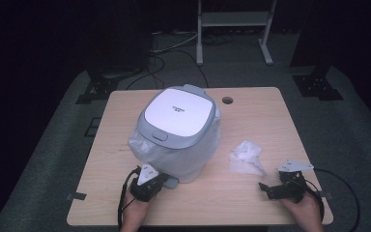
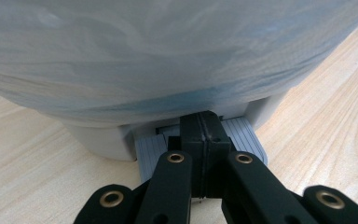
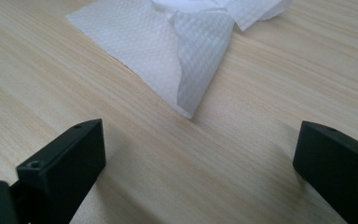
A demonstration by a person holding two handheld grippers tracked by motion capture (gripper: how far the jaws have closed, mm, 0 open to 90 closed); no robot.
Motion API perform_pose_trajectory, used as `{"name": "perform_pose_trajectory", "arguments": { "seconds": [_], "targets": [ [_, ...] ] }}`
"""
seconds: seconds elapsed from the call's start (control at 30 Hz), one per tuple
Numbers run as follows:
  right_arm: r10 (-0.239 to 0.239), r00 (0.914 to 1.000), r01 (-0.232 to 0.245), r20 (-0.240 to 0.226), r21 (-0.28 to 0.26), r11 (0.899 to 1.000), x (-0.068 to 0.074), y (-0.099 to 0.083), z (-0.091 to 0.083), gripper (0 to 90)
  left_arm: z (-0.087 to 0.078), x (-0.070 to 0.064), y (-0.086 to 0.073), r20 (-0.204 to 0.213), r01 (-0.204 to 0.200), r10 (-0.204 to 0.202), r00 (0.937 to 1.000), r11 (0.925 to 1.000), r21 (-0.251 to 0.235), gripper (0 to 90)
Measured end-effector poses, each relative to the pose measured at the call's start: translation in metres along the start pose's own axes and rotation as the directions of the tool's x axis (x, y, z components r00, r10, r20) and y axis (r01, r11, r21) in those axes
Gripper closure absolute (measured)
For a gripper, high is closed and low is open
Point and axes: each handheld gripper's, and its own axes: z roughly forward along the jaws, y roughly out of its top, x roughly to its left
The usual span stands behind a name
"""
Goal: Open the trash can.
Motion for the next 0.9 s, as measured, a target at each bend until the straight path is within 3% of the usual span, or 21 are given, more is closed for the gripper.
{"name": "perform_pose_trajectory", "arguments": {
  "seconds": [0.07,0.13,0.33,0.7,0.9],
  "targets": [
    [0.0,1.0,0.0,0.0,0.0,1.0,0.0,0.0,0.0,1.0,0.0,-0.002,-0.001,-0.011,-0.004,0.004,0.9999,1.0,-0.002,90.0],
    [0.0,1.0,0.0,0.0,0.0,1.0,0.0,0.0,0.0,1.0,0.001,-0.004,-0.002,-0.017,0.017,-0.017,0.9997,0.9998,-0.011,90.0],
    [0.0,1.0,0.0,0.0,0.0,1.0,0.0,0.0,0.0,1.0,0.001,-0.004,-0.006,-0.024,0.011,-0.011,0.9997,0.9995,-0.031,90.0],
    [0.0,1.0,0.0,0.0,0.0,1.0,0.0,0.0,0.0,1.0,0.001,-0.001,-0.011,-0.009,0.051,-0.052,0.9986,0.9968,-0.061,90.0],
    [0.0,1.0,0.0,0.0,0.0,1.0,0.0,0.0,0.0,1.0,0.001,-0.002,-0.012,-0.013,0.049,-0.05,0.9987,0.9967,-0.065,90.0]
  ]
}}
